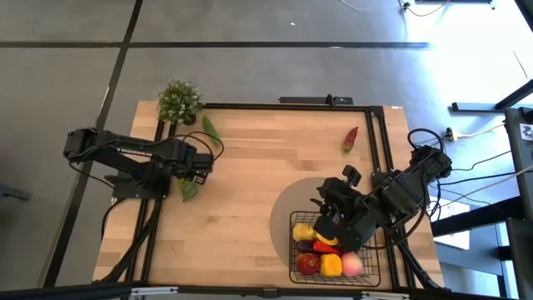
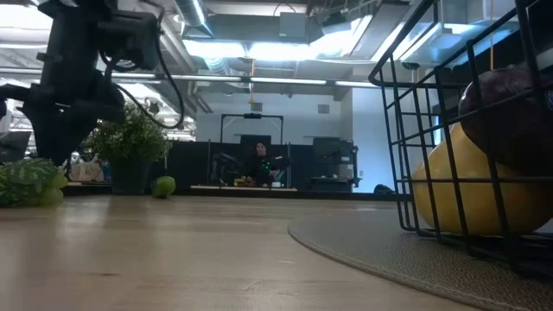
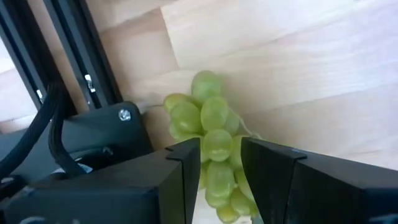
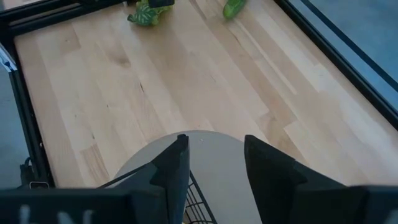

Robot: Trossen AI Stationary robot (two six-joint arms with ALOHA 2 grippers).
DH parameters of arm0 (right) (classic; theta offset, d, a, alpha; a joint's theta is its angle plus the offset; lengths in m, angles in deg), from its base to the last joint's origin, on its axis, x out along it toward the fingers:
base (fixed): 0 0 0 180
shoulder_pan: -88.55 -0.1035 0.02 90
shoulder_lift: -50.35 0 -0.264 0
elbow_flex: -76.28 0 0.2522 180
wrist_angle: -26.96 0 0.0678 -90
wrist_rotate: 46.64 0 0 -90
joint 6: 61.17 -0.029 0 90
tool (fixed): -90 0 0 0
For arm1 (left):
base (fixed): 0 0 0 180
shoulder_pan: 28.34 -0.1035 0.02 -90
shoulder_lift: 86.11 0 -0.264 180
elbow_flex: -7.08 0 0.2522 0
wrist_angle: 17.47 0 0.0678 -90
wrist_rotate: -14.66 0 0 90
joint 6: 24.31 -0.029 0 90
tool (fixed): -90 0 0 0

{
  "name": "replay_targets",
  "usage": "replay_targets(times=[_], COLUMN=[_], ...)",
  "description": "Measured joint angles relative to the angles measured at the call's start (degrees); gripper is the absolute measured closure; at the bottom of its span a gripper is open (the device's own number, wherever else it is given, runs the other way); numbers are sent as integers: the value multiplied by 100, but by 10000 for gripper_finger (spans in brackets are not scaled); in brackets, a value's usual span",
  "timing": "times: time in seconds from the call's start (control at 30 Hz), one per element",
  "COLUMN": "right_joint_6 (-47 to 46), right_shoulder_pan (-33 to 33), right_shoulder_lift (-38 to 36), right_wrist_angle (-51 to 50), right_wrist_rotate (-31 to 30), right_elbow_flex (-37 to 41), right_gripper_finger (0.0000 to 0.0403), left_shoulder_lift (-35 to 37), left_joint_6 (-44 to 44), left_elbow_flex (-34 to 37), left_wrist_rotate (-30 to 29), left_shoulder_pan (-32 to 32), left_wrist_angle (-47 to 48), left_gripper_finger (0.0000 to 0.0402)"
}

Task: Build produce basket
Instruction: Put the green grapes into the wire basket

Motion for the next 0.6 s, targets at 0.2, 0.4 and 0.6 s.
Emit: replay_targets(times=[0.2, 0.4, 0.6], right_joint_6=[-1, -2, -9], right_shoulder_pan=[0, 0, 0], right_shoulder_lift=[2, 2, 2], right_wrist_angle=[0, 9, 17], right_wrist_rotate=[0, 0, -2], right_elbow_flex=[0, 0, 0], right_gripper_finger=[260, 260, 260], left_shoulder_lift=[-31, -164, -160], left_joint_6=[-147, -177, -342], left_elbow_flex=[52, 257, 276], left_wrist_rotate=[55, 335, 348], left_shoulder_pan=[-125, -242, -237], left_wrist_angle=[-222, -312, -460], left_gripper_finger=[296, 296, 304])
